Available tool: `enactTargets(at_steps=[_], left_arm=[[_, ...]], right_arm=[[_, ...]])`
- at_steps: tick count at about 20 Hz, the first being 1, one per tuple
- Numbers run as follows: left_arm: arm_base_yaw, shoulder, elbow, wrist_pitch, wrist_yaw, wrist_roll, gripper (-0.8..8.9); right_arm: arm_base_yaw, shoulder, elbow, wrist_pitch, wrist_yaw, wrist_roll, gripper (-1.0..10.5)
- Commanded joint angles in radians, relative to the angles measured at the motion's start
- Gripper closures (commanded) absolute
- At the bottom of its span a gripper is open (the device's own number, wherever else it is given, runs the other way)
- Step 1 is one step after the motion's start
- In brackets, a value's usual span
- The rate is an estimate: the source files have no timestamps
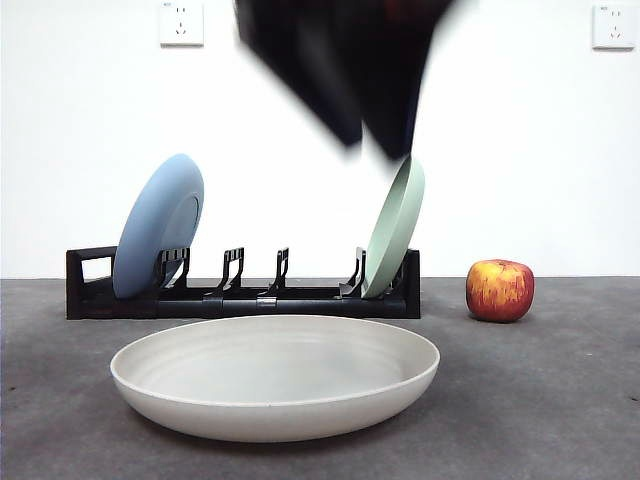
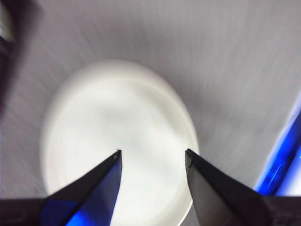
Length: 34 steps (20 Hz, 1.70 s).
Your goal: Take the yellow plate from the plate rack,put the plate on the table,take the apple from the table,put the apple in the plate
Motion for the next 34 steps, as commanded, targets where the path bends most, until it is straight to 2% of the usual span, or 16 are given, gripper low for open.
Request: enactTargets(at_steps=[1, 7, 11, 13, 16, 17, 19, 23, 28, 34], left_arm=[[0.015, -0.136, 0.026, -0.006, 0.049, -0.040, 5.89], [0.050, -0.483, 0.035, -0.033, 0.232, -0.089, 5.94], [0.049, -0.603, 0.035, -0.096, 0.330, -0.100, 6.05], [0.049, -0.620, 0.035, -0.141, 0.375, -0.108, 6.68], [0.049, -0.615, 0.035, -0.188, 0.378, -0.118, 6.70], [0.049, -0.610, 0.035, -0.193, 0.378, -0.118, 7.02], [0.049, -0.597, 0.035, -0.192, 0.378, -0.118, 8.30], [0.049, -0.576, 0.035, -0.193, 0.378, -0.117, 8.21], [0.049, -0.574, 0.035, -0.195, 0.378, -0.118, 8.21], [0.049, -0.574, 0.035, -0.192, 0.378, -0.118, 8.21]], right_arm=[[0.000, 0.022, 0.004, 0.036, -0.003, -0.003, 4.1], [0.000, 0.151, 0.004, 0.185, 0.021, 0.013, 4.1], [0.000, 0.310, 0.004, 0.335, 0.081, 0.021, 4.1], [0.000, 0.404, 0.005, 0.390, 0.099, 0.022, 4.1], [0.014, 0.547, 0.017, 0.465, 0.151, 0.021, 4.1], [0.026, 0.593, 0.031, 0.482, 0.182, 0.018, 4.1], [0.050, 0.678, 0.076, 0.504, 0.215, -0.001, 4.1], [0.102, 0.868, 0.244, 0.503, 0.298, -0.014, 4.1], [0.105, 1.033, 0.393, 0.467, 0.290, -0.010, 4.1], [0.106, 1.125, 0.421, 0.466, 0.273, -0.010, 4.0]])
